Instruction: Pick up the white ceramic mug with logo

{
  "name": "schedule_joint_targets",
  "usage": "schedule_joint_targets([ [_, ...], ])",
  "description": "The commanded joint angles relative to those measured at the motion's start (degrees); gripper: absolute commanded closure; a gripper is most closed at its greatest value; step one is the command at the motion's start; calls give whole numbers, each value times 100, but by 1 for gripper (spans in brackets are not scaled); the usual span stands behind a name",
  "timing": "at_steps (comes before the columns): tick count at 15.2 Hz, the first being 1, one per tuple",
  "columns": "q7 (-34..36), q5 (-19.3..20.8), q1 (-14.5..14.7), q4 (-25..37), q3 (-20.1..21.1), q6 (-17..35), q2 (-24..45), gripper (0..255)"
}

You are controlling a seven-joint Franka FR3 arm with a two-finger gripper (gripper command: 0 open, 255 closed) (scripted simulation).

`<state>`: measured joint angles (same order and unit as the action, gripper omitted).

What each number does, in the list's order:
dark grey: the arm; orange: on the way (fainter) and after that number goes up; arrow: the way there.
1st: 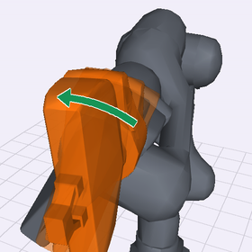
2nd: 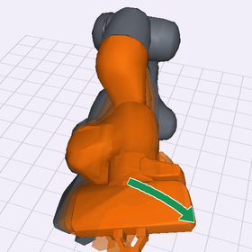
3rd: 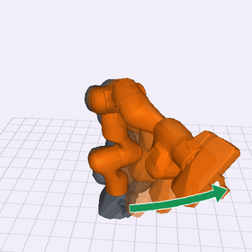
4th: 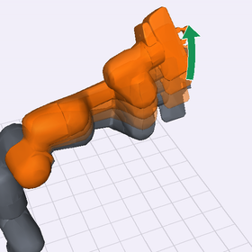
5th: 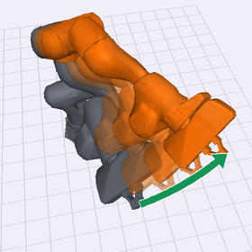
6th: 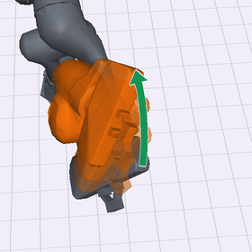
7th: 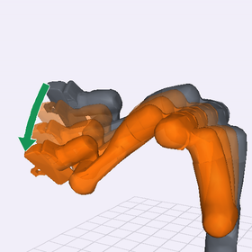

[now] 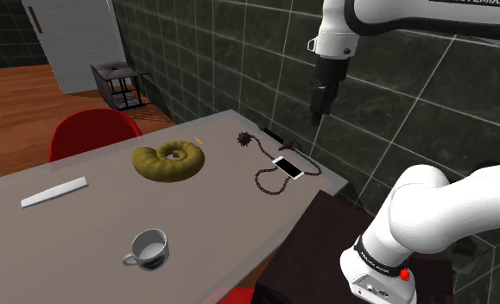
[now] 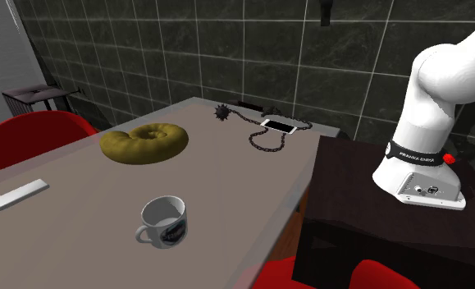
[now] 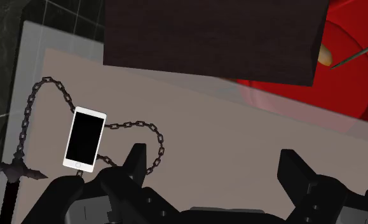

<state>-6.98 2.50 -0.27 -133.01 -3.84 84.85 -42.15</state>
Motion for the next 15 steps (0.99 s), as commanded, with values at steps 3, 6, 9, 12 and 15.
schedule_joint_targets([
  [3,183,-127,66,-197,143,330,110,0],
  [6,446,-309,171,-439,359,837,336,0],
  [9,700,-476,280,-613,576,1357,636,0],
  [12,945,-623,385,-717,794,1882,1007,0],
  [15,1186,-741,483,-747,1009,2404,1445,0],
])
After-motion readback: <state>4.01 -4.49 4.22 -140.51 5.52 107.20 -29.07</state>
